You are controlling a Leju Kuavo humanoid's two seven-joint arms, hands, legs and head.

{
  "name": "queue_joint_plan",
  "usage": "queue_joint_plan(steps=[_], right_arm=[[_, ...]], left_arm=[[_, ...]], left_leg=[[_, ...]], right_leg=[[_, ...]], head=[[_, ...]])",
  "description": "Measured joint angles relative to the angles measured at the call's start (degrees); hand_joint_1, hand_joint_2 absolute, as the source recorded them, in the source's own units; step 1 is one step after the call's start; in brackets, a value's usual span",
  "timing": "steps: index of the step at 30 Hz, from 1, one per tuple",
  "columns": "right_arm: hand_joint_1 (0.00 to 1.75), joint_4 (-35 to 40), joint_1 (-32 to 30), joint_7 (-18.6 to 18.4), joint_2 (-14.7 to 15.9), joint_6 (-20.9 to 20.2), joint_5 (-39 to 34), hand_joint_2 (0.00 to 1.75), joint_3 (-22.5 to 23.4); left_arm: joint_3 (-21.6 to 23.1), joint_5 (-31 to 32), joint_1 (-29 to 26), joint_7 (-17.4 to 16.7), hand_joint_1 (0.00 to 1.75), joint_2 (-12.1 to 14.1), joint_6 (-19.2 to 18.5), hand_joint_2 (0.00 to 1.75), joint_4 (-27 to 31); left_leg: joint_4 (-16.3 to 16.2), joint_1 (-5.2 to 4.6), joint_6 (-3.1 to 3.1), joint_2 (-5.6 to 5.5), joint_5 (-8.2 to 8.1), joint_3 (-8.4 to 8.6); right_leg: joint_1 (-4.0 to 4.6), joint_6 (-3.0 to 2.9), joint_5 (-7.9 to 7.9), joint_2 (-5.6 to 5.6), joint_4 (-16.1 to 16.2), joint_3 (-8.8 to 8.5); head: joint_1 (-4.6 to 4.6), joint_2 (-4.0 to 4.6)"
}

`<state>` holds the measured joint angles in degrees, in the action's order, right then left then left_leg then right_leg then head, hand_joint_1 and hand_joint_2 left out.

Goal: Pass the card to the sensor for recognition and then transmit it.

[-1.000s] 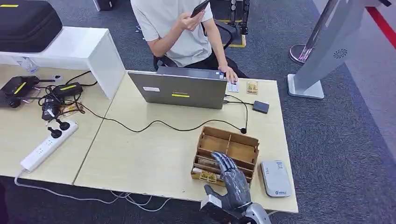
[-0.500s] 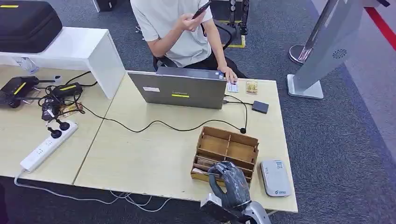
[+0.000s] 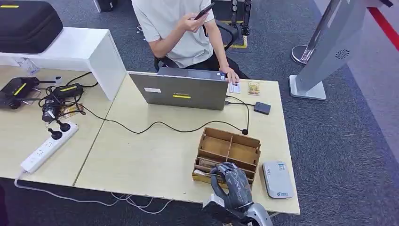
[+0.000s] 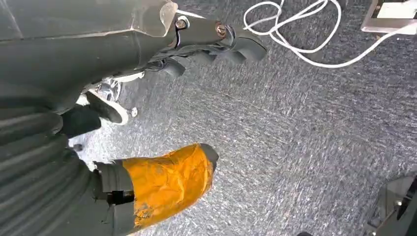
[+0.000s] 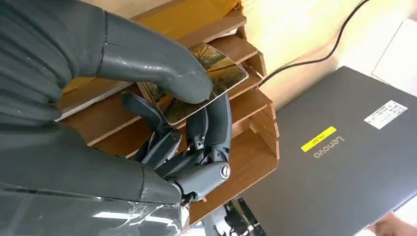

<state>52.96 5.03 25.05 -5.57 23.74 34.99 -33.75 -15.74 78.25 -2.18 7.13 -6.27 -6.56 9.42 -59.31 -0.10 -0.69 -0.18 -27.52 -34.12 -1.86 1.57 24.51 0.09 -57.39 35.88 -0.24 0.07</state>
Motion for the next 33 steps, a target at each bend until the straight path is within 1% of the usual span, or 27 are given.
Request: queue_joint_plan(steps=[3,6,8,11,13,17,19,21,26,29,33], right_arm=[[1.75,1.5,-0.1,-0.5,-0.2,-0.5,0.1,1.75,0.7],[1.75,5.4,0.1,-2.8,-0.8,-1.1,2.4,1.75,2.4],[1.75,8.7,2.5,-4.3,-0.9,-1.6,3.2,1.75,4.0],[1.75,13.3,8.5,-6.2,-1.3,-2.7,3.4,1.75,7.7],[1.75,15.3,11.5,-6.9,-1.4,-3.4,3.2,1.75,9.6],[1.75,17.5,13.1,-7.0,-1.8,-3.7,3.2,1.75,11.5],[1.75,18.3,13.9,-6.7,-1.9,-3.1,3.7,1.75,12.0],[1.75,18.8,16.2,-7.0,-1.9,-2.3,4.0,1.75,13.0],[1.75,17.4,26.0,-10.7,-1.9,-1.9,6.2,1.75,17.1],[1.75,12.0,32.7,-13.3,-1.9,0.0,9.8,1.75,19.8],[1.75,0.9,41.2,-16.0,-1.9,3.8,15.5,1.75,22.2]], left_arm=[[0.0,0.5,0.0,0.0,0.00,0.2,0.7,1.75,0.0],[0.0,1.5,0.0,0.2,0.00,0.7,0.8,1.75,0.0],[0.0,2.3,0.0,0.6,0.00,1.1,0.8,1.75,0.0],[0.0,3.2,0.0,1.2,0.00,1.7,0.6,1.75,0.0],[0.0,3.5,0.0,1.5,0.00,2.0,0.5,1.75,0.0],[0.0,3.6,0.0,1.6,0.00,2.2,0.5,1.75,0.0],[0.0,3.8,0.0,1.7,0.00,2.3,0.4,1.75,0.0],[0.0,4.0,0.0,2.1,0.00,2.5,0.0,1.75,0.0],[0.0,5.3,0.1,3.5,0.00,3.0,-0.7,1.75,0.0],[0.1,6.3,0.3,4.5,0.00,3.3,-1.1,1.75,0.0],[0.6,7.2,0.5,4.9,0.00,3.6,-1.4,1.75,0.0]], left_leg=[[0.0,0.00,0.00,0.00,0.00,0.00],[0.0,0.00,0.00,0.00,0.02,-0.06],[0.0,0.00,0.05,0.02,0.14,-0.13],[0.0,0.00,0.10,0.13,0.19,-0.12],[0.0,0.00,0.05,0.11,0.23,-0.12],[0.0,0.00,0.06,0.09,0.23,-0.15],[0.0,0.00,0.06,0.10,0.23,-0.15],[0.0,0.00,0.06,0.13,0.23,-0.15],[0.0,0.00,0.03,0.13,0.27,-0.15],[0.0,-0.01,0.03,0.13,0.33,-0.16],[0.0,-0.01,0.03,0.13,0.37,-0.16]], right_leg=[[0.00,0.00,-0.01,0.00,0.0,-0.02],[0.00,0.01,-0.08,0.00,0.0,0.01],[0.00,-0.09,-0.21,-0.01,0.0,0.12],[0.00,-0.08,-0.27,-0.08,0.0,0.16],[0.00,-0.09,-0.29,-0.07,0.0,0.15],[0.00,-0.09,-0.28,-0.05,0.0,0.14],[0.00,-0.10,-0.29,-0.07,0.0,0.16],[0.00,-0.10,-0.29,-0.07,0.0,0.17],[0.00,-0.09,-0.36,-0.08,0.0,0.18],[0.00,-0.05,-0.45,-0.08,0.0,0.18],[0.00,-0.09,-0.51,-0.08,0.0,0.18]], head=[[0.00,0.00],[-0.02,0.00],[-0.02,0.00],[0.02,0.00],[0.02,0.00],[0.00,0.00],[-0.02,0.00],[0.00,0.00],[0.00,0.00],[0.00,0.00],[-0.02,0.00]])
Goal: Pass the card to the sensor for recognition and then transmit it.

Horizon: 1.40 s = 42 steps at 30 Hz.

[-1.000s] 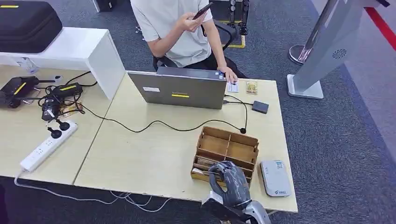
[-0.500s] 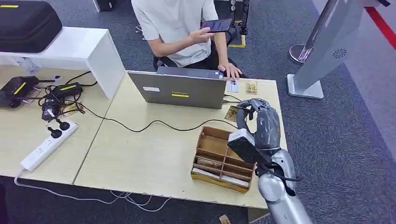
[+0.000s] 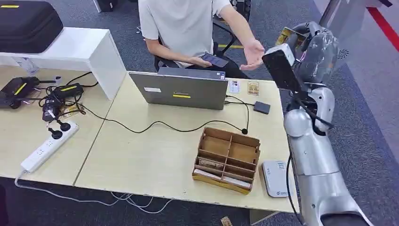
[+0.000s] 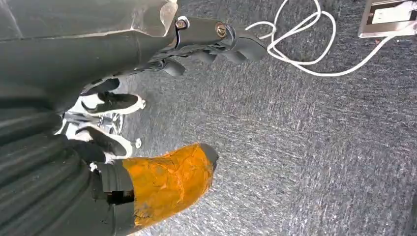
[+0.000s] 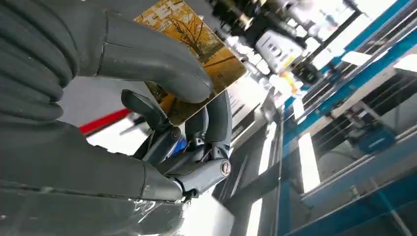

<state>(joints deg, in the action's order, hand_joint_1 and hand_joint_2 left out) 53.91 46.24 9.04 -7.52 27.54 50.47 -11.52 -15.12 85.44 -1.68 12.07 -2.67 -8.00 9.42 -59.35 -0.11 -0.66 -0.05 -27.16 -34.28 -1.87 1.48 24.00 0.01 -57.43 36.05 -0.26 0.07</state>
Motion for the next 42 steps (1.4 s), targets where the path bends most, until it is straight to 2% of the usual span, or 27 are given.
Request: queue_joint_plan(steps=[6,14,15,20,25,34,39,42], right_arm=[[1.75,-11.8,6.3,-3.1,0.0,1.1,2.8,1.75,1.6],[1.75,-18.2,8.2,-3.4,0.0,1.5,3.0,1.75,2.1],[0.00,-18.6,8.2,-3.4,-0.1,1.5,3.0,1.75,2.1],[0.00,-19.9,8.4,-3.2,-0.3,1.6,3.4,1.75,2.2],[0.00,-20.9,8.5,-2.9,-0.2,2.0,3.5,1.75,3.6],[0.00,-21.9,8.3,-1.4,1.9,1.8,0.2,1.75,8.0],[0.00,-21.7,7.4,-0.3,5.5,0.8,-5.1,1.75,12.1],[0.00,-21.3,6.2,2.0,10.4,-1.2,-10.7,1.75,16.9]], left_arm=[[0.6,0.5,0.2,0.0,0.00,0.2,-0.4,1.75,0.0],[1.0,0.5,0.4,0.0,0.00,0.3,-1.1,1.75,0.0],[1.0,0.5,0.5,0.0,0.00,0.3,-1.1,1.75,0.0],[1.0,0.6,0.5,0.0,0.00,0.3,-2.2,1.75,0.0],[1.2,0.6,0.5,-0.8,0.00,0.3,-1.6,1.75,0.0],[1.2,0.6,0.5,-1.4,0.00,0.5,-1.1,1.75,0.0],[1.2,0.6,0.4,-2.1,0.00,0.4,-0.5,1.75,0.0],[1.2,0.3,0.0,-2.4,0.00,0.4,0.1,1.75,0.0]], left_leg=[[0.0,0.01,0.05,-0.03,0.04,-0.01],[0.0,0.01,0.05,-0.13,0.05,-0.19],[0.0,0.01,0.03,-0.20,0.07,-0.23],[0.0,0.02,0.07,-0.30,0.08,-0.35],[0.0,0.01,0.07,-0.26,0.05,-0.35],[0.0,0.00,0.08,-0.20,0.10,-0.32],[-0.1,-0.01,0.08,-0.40,0.11,-0.35],[-0.1,-0.01,0.03,-0.60,0.11,-0.41]], right_leg=[[0.01,0.00,0.01,0.01,0.0,0.00],[0.01,0.00,0.01,0.09,0.0,0.14],[0.01,0.00,0.01,0.15,0.0,0.17],[0.02,0.00,0.04,0.22,0.0,0.25],[0.01,0.03,0.07,0.20,0.0,0.28],[0.01,0.03,-0.03,0.14,0.0,0.27],[0.02,0.04,-0.02,0.34,0.0,0.25],[0.01,0.08,0.01,0.51,0.1,0.23]], head=[[0.00,0.00],[0.02,0.00],[0.00,0.00],[0.00,0.00],[0.02,0.00],[0.00,0.00],[0.00,0.00],[0.00,0.00]])
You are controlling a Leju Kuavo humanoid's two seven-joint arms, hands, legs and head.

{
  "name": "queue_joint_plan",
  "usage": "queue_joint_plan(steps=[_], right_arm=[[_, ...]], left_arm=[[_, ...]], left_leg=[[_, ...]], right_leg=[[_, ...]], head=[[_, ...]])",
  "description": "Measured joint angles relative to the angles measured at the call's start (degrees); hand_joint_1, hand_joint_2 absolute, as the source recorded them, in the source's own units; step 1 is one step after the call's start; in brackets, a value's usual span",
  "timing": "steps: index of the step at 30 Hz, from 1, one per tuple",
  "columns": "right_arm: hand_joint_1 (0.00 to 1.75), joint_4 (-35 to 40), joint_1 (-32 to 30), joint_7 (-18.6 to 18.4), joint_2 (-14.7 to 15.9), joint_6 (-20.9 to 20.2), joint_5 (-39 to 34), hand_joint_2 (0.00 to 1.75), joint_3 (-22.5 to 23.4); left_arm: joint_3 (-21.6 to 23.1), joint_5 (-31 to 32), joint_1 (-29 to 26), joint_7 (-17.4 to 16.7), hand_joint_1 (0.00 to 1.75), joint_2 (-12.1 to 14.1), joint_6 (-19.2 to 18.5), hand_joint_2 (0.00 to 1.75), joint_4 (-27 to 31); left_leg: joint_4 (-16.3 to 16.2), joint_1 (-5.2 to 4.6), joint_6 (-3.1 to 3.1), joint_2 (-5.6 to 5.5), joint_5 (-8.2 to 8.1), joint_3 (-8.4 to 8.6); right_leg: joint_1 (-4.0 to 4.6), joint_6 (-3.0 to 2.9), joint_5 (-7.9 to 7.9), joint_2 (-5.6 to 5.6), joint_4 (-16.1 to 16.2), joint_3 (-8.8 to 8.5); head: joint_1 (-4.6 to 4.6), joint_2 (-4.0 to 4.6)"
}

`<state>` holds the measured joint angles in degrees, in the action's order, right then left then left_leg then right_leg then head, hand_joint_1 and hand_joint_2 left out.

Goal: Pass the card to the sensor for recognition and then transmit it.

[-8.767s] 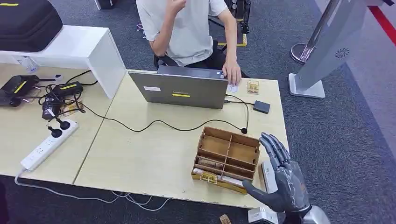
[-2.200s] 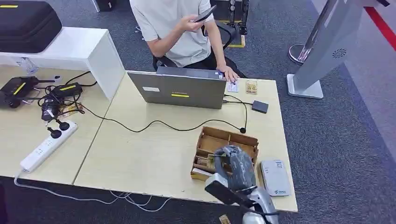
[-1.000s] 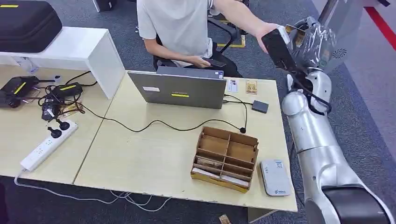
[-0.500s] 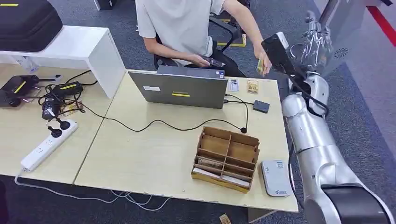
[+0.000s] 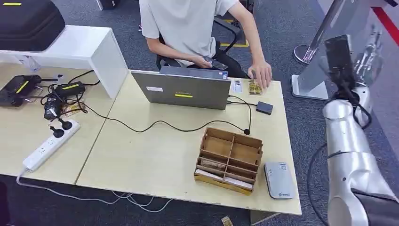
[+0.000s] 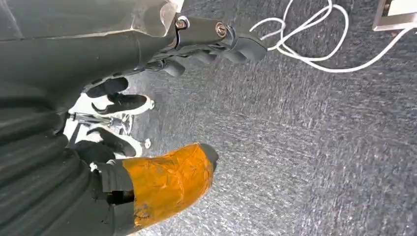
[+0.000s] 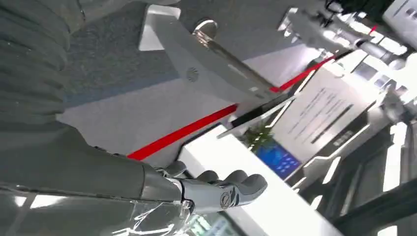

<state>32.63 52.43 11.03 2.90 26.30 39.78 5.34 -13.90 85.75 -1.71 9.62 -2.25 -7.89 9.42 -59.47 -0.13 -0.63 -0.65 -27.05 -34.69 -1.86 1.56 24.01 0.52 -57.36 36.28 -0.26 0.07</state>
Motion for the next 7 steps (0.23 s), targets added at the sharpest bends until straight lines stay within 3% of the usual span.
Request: queue_joint_plan(steps=[7], right_arm=[[0.00,-1.5,-9.4,8.3,13.2,-6.0,-16.7,1.75,16.7]], left_arm=[[0.0,-0.9,-0.6,-1.8,0.00,-0.2,0.7,1.75,0.0]], left_leg=[[-0.1,-0.01,-0.26,-0.47,-0.18,-0.05]], right_leg=[[0.01,0.27,0.18,0.47,0.2,-0.27]], head=[[0.02,0.00]])
